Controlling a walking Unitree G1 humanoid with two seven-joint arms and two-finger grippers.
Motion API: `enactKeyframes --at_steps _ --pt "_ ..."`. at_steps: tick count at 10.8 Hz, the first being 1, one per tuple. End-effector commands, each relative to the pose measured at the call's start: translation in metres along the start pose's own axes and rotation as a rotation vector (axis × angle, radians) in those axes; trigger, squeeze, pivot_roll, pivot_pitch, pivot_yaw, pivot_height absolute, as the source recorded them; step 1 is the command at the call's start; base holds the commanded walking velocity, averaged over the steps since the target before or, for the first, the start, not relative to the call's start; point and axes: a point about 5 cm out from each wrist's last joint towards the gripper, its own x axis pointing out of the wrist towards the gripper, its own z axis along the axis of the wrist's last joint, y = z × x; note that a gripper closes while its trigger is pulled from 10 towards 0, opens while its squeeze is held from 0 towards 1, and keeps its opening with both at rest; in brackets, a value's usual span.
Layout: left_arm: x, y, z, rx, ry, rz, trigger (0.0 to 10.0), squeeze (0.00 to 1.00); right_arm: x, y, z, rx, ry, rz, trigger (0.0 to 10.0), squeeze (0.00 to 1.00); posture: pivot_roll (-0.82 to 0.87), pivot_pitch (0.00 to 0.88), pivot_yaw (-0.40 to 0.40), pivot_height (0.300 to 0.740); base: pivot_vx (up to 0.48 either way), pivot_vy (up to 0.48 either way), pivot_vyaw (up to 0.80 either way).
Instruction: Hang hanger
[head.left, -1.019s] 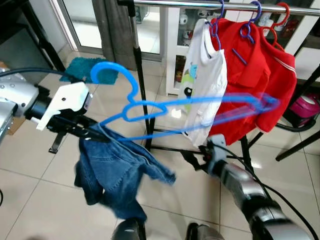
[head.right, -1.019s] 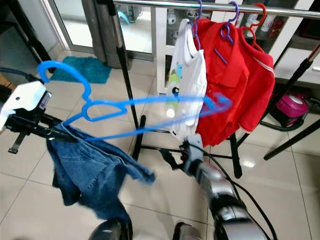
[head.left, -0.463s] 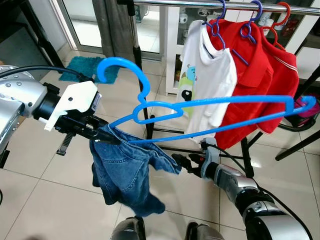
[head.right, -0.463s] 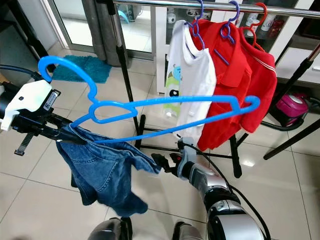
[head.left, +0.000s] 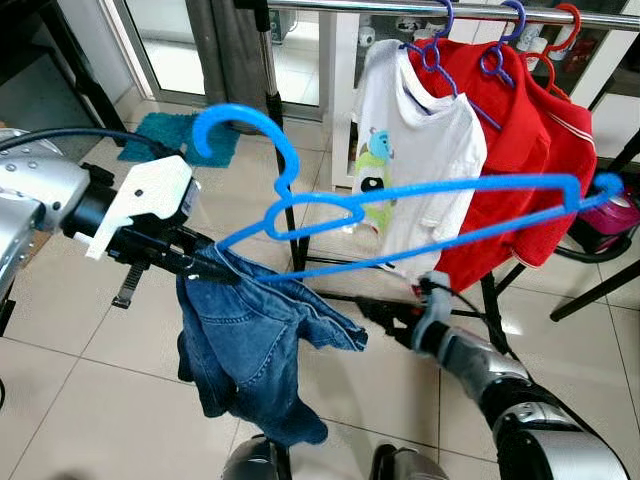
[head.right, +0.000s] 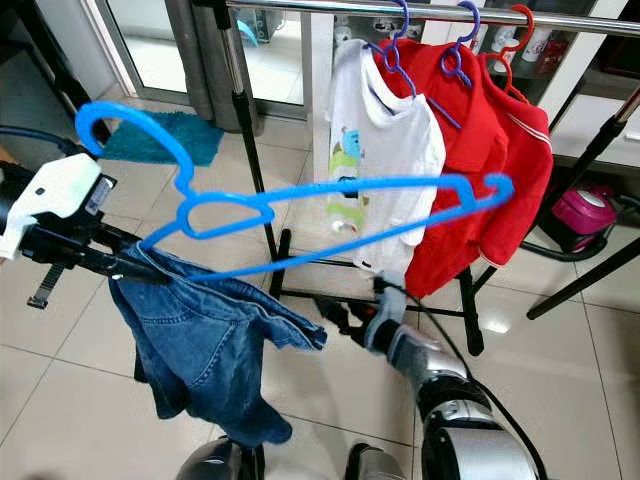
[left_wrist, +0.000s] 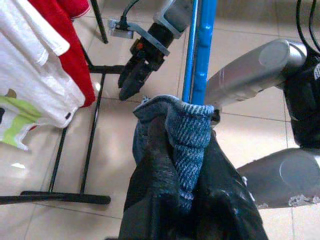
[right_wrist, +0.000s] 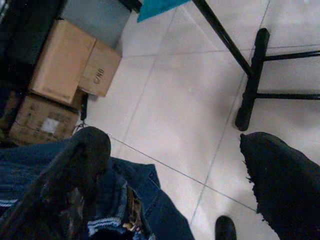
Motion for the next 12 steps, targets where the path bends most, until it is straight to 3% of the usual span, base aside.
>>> enactKeyframes --at_steps 1,6,10,11,12 --pt "-0.007 -0.001 0.007 0.03 -0.006 0.027 0.0 0.0 -0.004 -0.003 -0.003 0.035 -0.011 0.003 10.0 0.0 0.1 0.156 0.03 0.74 0.0 0.0 0.0" --pt "-0.009 0.0 0.006 0.028 -0.013 0.04 0.0 0.0 -0.011 -0.008 -0.012 0.094 -0.031 0.008 10.0 0.0 0.09 0.156 0.032 0.74 0.0 0.0 0.0" --pt "-0.009 0.001 0.009 0.037 -0.027 0.038 0.0 0.0 -0.006 -0.005 -0.019 0.064 0.01 -0.019 10.0 0.0 0.1 0.155 0.033 0.74 0.0 0.0 0.0" --pt "-0.009 0.002 0.009 0.038 -0.026 0.041 0.0 0.0 -0.006 -0.004 -0.02 0.067 0.013 -0.015 7.8 0.0 0.1 0.152 0.032 0.74 0.0 0.0 0.0" --pt "-0.01 0.002 0.01 0.038 -0.025 0.044 0.0 0.0 -0.007 -0.005 -0.022 0.067 0.021 -0.007 3.7 0.0 0.1 0.152 0.032 0.74 0.0 0.0 0.0"
